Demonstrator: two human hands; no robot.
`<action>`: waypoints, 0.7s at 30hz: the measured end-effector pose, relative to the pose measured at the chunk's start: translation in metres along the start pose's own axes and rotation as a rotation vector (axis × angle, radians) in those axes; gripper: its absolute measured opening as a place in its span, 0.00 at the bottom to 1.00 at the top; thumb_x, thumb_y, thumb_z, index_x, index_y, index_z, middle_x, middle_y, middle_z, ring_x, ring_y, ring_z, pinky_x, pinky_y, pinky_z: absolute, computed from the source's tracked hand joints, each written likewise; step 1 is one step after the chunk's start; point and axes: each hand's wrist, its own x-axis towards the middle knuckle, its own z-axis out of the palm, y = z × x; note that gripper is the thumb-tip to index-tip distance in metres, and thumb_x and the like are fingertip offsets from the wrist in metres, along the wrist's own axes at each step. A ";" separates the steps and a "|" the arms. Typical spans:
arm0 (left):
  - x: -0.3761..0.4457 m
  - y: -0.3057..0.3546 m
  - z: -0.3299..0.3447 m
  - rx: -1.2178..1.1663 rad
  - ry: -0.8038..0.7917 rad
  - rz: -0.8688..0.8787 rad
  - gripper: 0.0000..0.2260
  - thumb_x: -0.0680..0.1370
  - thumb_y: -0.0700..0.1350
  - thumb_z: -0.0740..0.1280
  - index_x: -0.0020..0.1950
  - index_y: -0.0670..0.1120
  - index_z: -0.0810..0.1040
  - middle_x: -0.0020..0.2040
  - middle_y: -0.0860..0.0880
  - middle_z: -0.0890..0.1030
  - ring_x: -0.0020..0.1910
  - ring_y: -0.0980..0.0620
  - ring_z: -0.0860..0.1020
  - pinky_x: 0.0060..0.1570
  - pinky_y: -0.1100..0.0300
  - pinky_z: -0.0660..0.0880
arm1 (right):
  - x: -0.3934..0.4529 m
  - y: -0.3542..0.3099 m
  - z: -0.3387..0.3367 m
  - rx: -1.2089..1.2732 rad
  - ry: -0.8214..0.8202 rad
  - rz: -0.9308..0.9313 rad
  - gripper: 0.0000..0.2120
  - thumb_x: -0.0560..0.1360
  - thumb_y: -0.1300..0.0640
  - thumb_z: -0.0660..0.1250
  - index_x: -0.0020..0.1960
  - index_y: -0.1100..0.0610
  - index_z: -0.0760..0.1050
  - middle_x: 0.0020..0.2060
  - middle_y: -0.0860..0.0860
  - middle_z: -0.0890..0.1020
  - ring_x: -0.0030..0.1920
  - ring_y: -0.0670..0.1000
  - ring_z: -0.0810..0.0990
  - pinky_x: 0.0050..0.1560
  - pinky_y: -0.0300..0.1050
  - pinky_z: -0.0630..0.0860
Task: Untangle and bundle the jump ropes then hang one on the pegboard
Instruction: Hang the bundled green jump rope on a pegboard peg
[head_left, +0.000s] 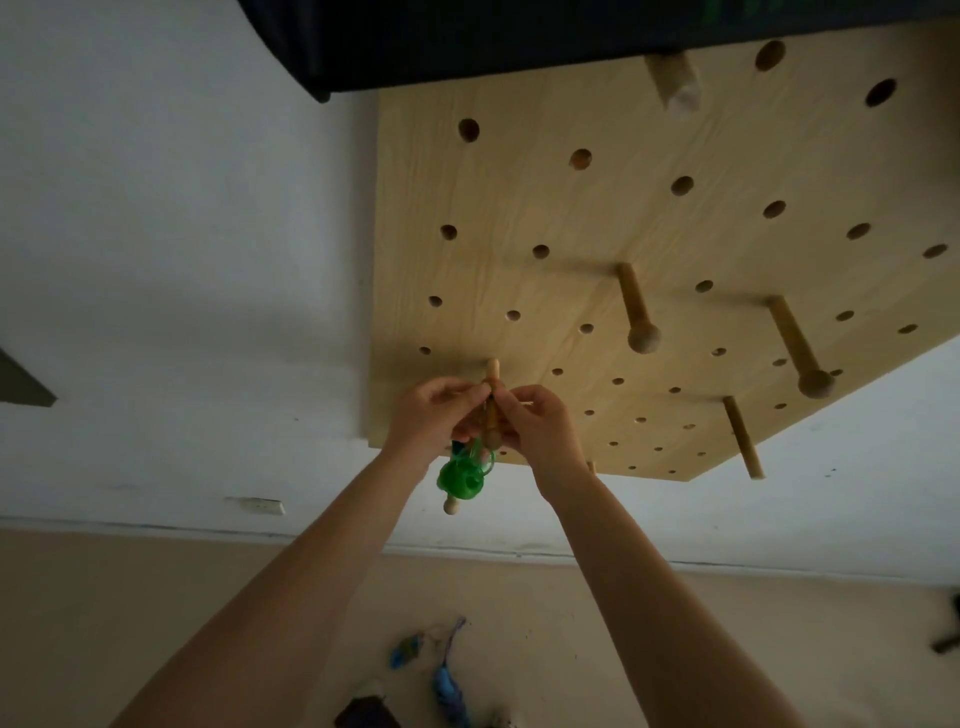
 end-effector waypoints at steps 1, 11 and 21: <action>0.001 0.000 0.000 0.008 0.002 0.006 0.09 0.73 0.54 0.76 0.49 0.51 0.83 0.41 0.52 0.86 0.40 0.51 0.85 0.41 0.57 0.83 | 0.001 -0.001 0.001 -0.004 0.017 0.007 0.15 0.74 0.49 0.73 0.49 0.61 0.77 0.37 0.54 0.86 0.39 0.54 0.86 0.43 0.48 0.84; -0.070 -0.035 -0.019 0.271 0.044 0.109 0.07 0.77 0.58 0.67 0.45 0.58 0.80 0.36 0.57 0.84 0.35 0.61 0.81 0.35 0.64 0.75 | -0.054 0.016 -0.031 -0.283 -0.139 -0.152 0.08 0.80 0.53 0.65 0.47 0.58 0.76 0.39 0.52 0.85 0.40 0.52 0.85 0.43 0.50 0.81; -0.215 -0.226 0.029 0.549 0.006 -0.131 0.12 0.76 0.62 0.66 0.46 0.56 0.82 0.44 0.60 0.82 0.47 0.59 0.81 0.42 0.61 0.74 | -0.157 0.263 -0.122 -0.382 -0.222 0.047 0.06 0.79 0.57 0.67 0.43 0.57 0.77 0.38 0.55 0.84 0.42 0.57 0.83 0.47 0.56 0.79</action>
